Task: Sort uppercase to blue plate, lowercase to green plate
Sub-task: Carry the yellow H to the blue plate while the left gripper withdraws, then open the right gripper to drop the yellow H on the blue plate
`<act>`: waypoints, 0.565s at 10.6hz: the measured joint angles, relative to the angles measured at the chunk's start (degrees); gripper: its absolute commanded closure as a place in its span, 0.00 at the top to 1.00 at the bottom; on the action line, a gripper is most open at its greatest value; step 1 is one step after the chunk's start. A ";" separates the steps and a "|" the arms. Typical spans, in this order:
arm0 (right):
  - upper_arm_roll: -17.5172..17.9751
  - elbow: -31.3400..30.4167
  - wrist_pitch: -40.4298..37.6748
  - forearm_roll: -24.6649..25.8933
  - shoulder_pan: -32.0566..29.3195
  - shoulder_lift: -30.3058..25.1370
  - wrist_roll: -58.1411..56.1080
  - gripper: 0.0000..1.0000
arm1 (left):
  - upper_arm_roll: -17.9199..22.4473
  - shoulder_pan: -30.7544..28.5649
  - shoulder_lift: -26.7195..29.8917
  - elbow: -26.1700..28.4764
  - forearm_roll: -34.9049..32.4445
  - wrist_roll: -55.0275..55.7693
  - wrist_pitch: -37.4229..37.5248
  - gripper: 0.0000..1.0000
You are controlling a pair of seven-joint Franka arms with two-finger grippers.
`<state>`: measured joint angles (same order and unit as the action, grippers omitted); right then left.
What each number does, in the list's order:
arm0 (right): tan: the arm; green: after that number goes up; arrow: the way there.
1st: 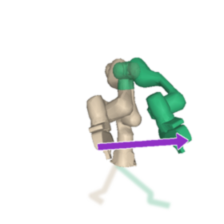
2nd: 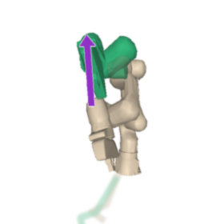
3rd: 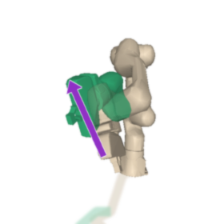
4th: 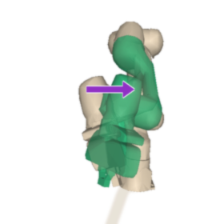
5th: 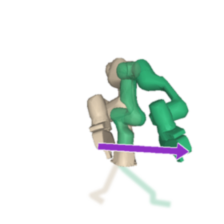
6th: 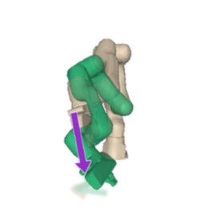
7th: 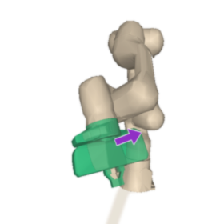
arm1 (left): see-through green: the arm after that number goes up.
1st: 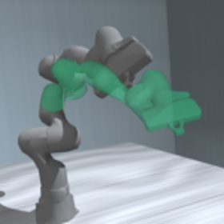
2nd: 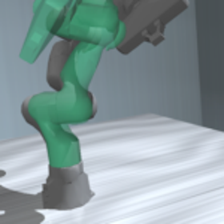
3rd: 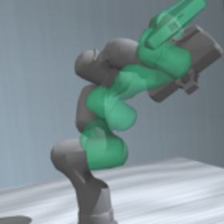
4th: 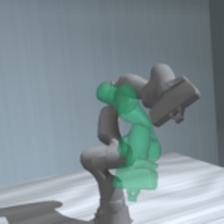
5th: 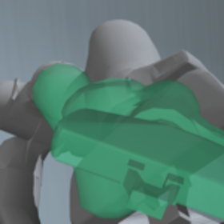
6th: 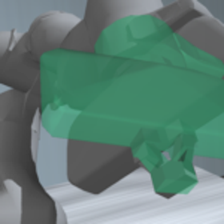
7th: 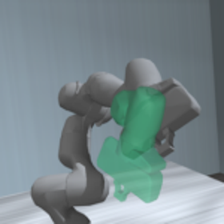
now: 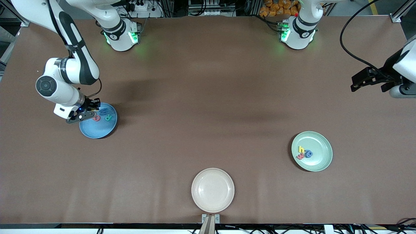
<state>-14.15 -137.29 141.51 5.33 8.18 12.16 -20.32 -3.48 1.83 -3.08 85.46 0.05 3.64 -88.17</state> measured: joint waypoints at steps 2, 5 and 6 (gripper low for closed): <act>-0.12 -0.42 0.49 0.05 -0.22 0.34 0.00 0.75 | -0.77 0.00 0.07 0.88 0.00 0.00 0.12 1.00; -0.19 -0.42 0.51 0.08 -0.61 0.42 0.00 0.86 | -0.83 -0.14 1.30 3.50 0.00 0.00 -0.82 1.00; -0.19 -0.42 0.52 0.08 -0.63 0.42 0.00 0.86 | -0.83 -0.18 2.22 4.96 0.00 0.00 -2.04 1.00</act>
<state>-14.34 -137.70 142.03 5.41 7.56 12.57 -20.32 -4.31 1.65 -0.86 90.43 0.05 3.64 -90.21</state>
